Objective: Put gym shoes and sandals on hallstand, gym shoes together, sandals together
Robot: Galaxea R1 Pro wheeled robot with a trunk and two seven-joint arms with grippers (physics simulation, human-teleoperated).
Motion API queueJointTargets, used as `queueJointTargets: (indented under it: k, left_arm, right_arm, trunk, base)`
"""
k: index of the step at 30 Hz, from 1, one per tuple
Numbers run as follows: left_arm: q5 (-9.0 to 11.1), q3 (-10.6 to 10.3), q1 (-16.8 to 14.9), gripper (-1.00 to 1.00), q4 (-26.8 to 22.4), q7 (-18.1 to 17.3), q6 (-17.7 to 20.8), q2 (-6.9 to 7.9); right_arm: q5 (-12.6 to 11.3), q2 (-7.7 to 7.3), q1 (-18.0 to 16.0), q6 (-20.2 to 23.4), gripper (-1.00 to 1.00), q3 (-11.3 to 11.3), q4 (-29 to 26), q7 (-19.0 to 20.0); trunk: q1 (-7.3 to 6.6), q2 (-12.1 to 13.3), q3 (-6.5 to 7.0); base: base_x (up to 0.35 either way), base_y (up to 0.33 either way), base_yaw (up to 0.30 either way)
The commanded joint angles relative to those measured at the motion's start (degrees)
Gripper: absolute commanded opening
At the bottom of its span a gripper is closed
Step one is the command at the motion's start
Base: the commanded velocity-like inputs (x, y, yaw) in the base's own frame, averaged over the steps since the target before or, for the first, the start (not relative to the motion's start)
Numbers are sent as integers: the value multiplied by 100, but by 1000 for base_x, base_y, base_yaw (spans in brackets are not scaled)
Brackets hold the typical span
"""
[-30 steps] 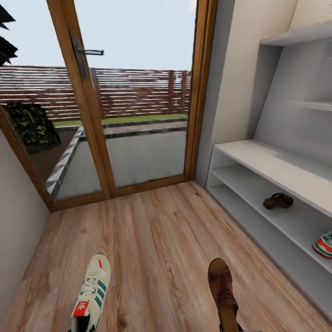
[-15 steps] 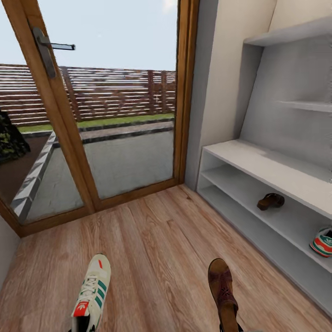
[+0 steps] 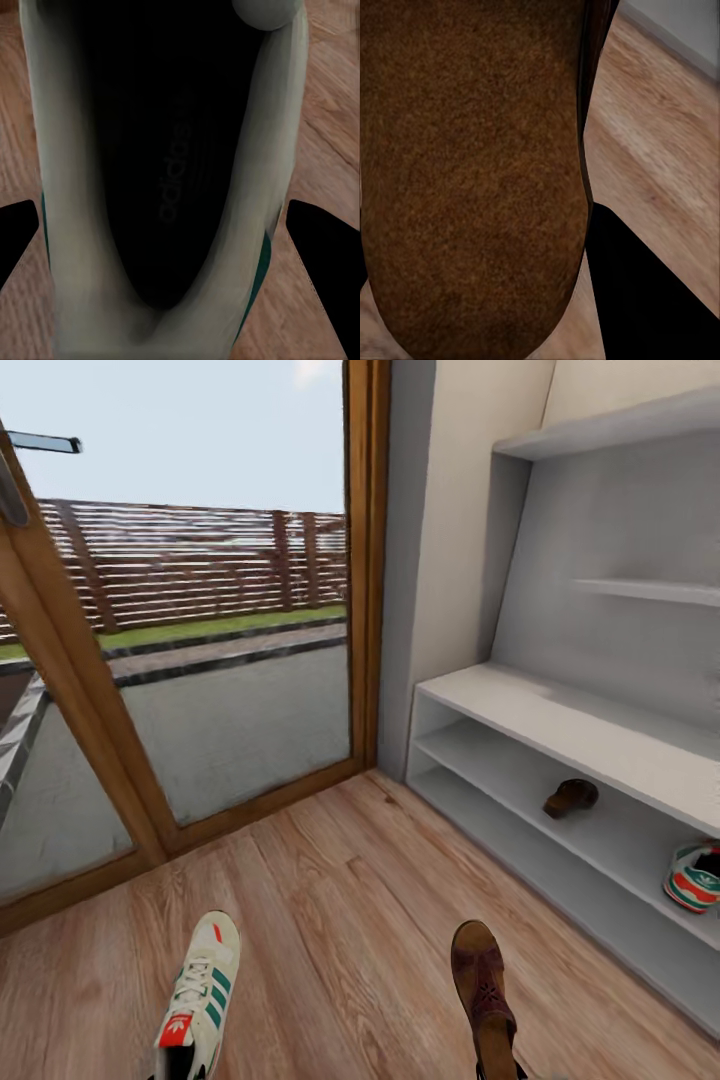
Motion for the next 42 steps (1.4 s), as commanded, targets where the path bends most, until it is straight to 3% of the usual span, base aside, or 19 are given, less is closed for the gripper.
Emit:
queueJointTargets:
  k: [1,42]
  left_arm:
    - [33,4,-1,-100,2,-25,-13,1]
    - [33,4,-4,-100,8,-29,-13,-3]
  right_arm:
    - [45,7,-4,-15,-100,-30,1,-1]
    - [45,7,-4,-15,-100,-30,1,-1]
  trunk:
    - [1,-2,-5]
    - [1,-2,-5]
  base:
    - [205,167,-266]
    - [11,9,-266]
